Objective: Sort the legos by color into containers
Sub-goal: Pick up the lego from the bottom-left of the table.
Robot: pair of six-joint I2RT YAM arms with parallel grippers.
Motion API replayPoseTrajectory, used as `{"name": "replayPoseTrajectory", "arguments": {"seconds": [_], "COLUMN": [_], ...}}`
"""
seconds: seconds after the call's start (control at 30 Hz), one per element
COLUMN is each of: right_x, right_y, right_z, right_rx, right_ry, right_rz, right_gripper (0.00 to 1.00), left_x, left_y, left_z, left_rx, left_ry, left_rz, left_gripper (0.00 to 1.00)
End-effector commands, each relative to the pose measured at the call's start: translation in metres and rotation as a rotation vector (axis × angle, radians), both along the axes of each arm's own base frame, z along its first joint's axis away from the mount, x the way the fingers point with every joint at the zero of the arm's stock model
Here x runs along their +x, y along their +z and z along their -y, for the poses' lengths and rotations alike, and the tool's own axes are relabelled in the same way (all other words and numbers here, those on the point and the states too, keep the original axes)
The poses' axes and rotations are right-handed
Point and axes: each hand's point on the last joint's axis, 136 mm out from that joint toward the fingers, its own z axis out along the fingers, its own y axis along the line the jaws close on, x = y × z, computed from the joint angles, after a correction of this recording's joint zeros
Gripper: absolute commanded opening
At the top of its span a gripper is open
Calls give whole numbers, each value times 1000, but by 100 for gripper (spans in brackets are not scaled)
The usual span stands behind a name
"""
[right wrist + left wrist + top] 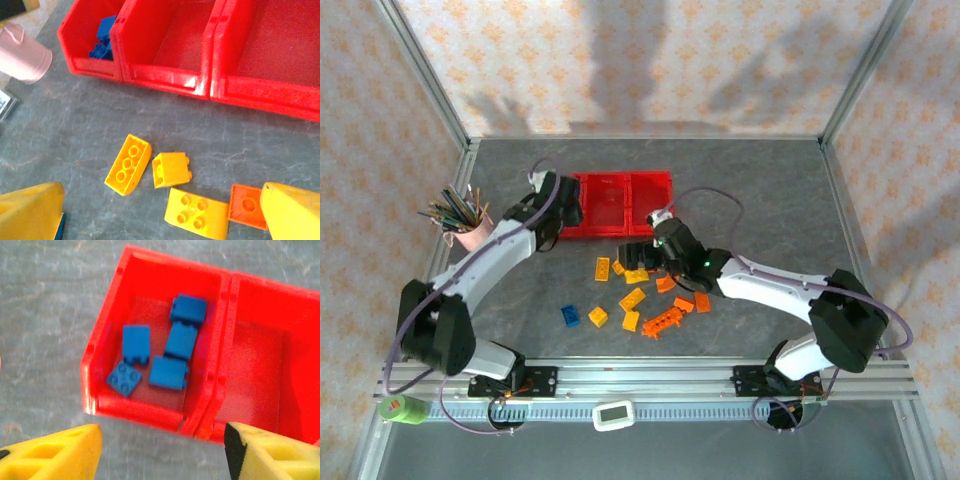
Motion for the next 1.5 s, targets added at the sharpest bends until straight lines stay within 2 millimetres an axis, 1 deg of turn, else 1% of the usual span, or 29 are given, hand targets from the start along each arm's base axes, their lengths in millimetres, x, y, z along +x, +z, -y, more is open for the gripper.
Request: {"name": "replayPoseTrajectory", "arguments": {"seconds": [0.0, 0.07, 0.13, 0.27, 0.33, 0.37, 0.43, 0.53, 0.6, 0.73, 0.8, 0.93, 1.0, 1.2, 1.33, 1.47], "right_x": [-21, -30, -39, -49, -57, -62, -67, -66, -64, -61, -61, -61, -61, -61, -60, -60], "right_y": [-7, -11, -16, -24, -27, -30, -31, -32, -33, -37, -38, -41, -43, -45, -46, -44], "right_z": [-7, -12, -16, -20, -26, -28, -32, -34, -35, -31, -32, -33, -33, -34, -33, -34], "right_rx": [-29, -35, -36, -22, -13, -16, -1, 15, 9, -4, -5, -15, -19, -17, -20, -13], "right_ry": [71, 101, 127, 143, 180, 194, 208, 198, 193, 170, 168, 171, 170, 169, 165, 161], "right_rz": [5, 8, 6, -10, -14, -12, -4, -12, -15, -9, -10, -19, -22, -23, -24, -23], "right_gripper": [100, 100, 100, 100, 100, 100, 100, 100, 100, 100, 100, 100, 100, 100, 100, 100], "left_x": [-42, -64, -88, -122, -141, -149, -160, -172, -179, -188, -190, -192, -193, -191, -190, -188], "left_y": [-21, -28, -38, -55, -69, -74, -83, -95, -103, -115, -121, -130, -135, -142, -146, -143], "left_z": [4, 6, 4, 10, 11, 10, 14, 21, 21, 34, 35, 38, 37, 41, 38, 37], "left_rx": [-41, -67, -65, -128, -145, -149, -182, -205, -190, -206, -199, -195, -185, -192, -175, -183], "left_ry": [-10, 7, 20, 18, 34, 47, 50, 37, 36, -1, -4, -15, -13, -20, -7, -1], "left_rz": [-66, -85, -120, -168, -209, -225, -241, -272, -300, -324, -335, -346, -356, -354, -357, -331], "left_gripper": [70, 71, 72, 74, 75, 75, 76, 77, 78, 79, 78, 71, 67, 55, 41, 31]}}
